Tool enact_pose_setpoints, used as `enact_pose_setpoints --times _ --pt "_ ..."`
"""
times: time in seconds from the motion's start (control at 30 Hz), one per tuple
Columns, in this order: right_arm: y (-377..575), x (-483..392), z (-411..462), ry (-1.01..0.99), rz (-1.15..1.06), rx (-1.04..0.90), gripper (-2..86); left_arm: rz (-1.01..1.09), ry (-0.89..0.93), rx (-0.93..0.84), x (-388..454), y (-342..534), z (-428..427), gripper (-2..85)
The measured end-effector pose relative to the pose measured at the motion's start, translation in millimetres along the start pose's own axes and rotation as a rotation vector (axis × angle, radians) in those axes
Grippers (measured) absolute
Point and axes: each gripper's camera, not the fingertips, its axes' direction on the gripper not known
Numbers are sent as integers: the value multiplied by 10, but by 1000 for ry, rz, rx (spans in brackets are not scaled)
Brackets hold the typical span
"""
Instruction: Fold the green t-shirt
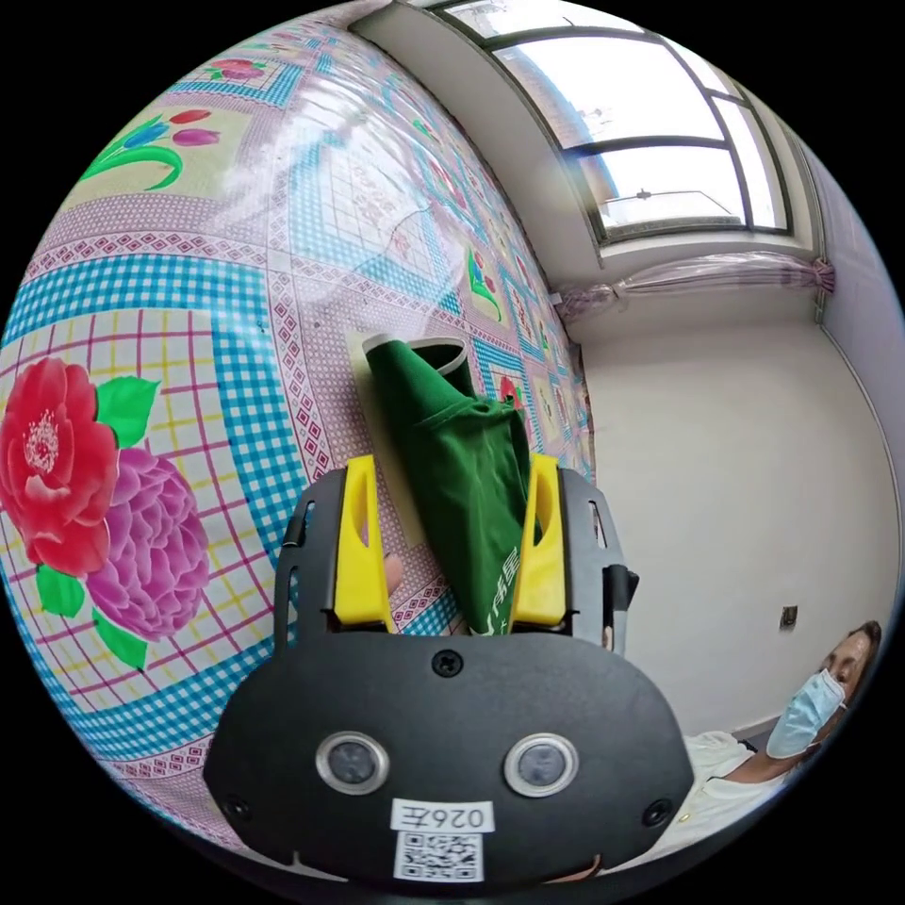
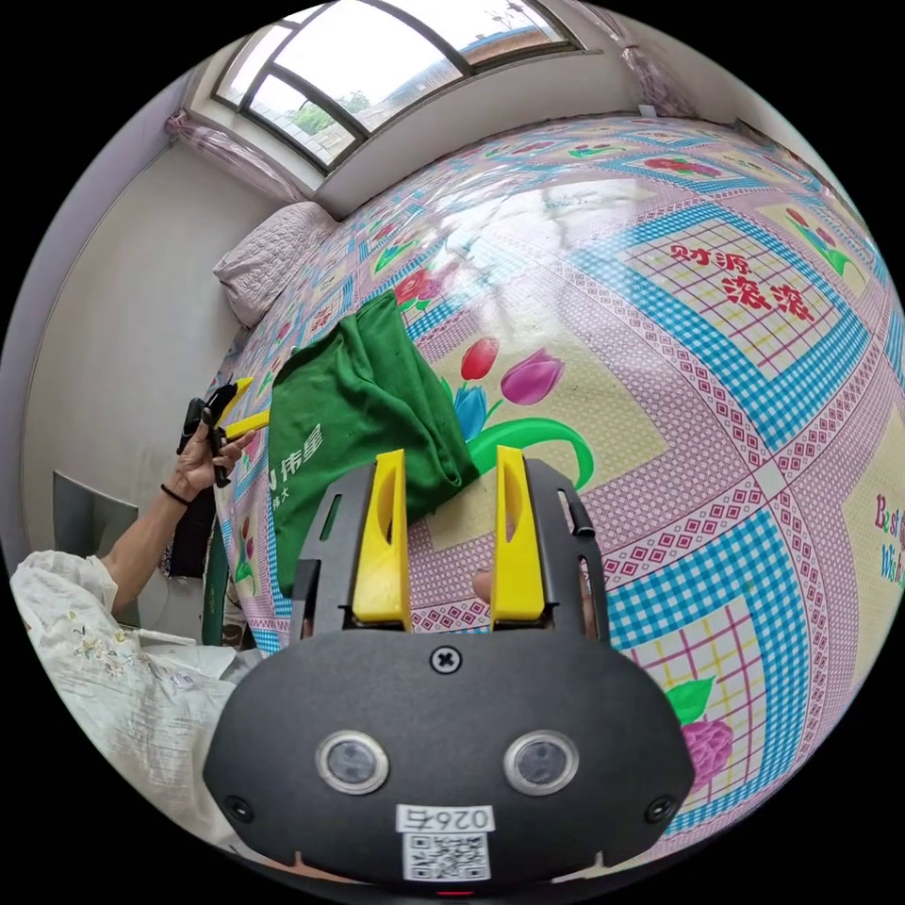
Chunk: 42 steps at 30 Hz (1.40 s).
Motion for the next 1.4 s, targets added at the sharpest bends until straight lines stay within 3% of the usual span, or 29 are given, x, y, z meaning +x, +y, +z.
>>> enact_pose_setpoints --times 0.1,0.23,0.37,0.53,0.8,1.07,1.4 --pt "-198 -89 13 47 -20 -2 91 3 -31 -20 41 -289 299 177" --pt "-491 -199 161 103 -60 -69 9 -43 -106 -132 -53 -602 730 49" --pt "-661 -207 79 103 -41 -49 -9 -101 16 -114 -245 -729 880 26" --pt "-627 -137 -164 69 18 -14 -11 -18 8 -162 -73 -914 1191 18" --pt "364 -7 -1046 172 247 113 -11 250 -34 -438 925 -1028 2551 16" --pt "1918 -33 -1741 347 596 286 -11 486 12 -720 2197 -506 4447 17" --pt "2367 280 -1845 452 725 376 -11 608 0 -793 3005 -288 5296 25"
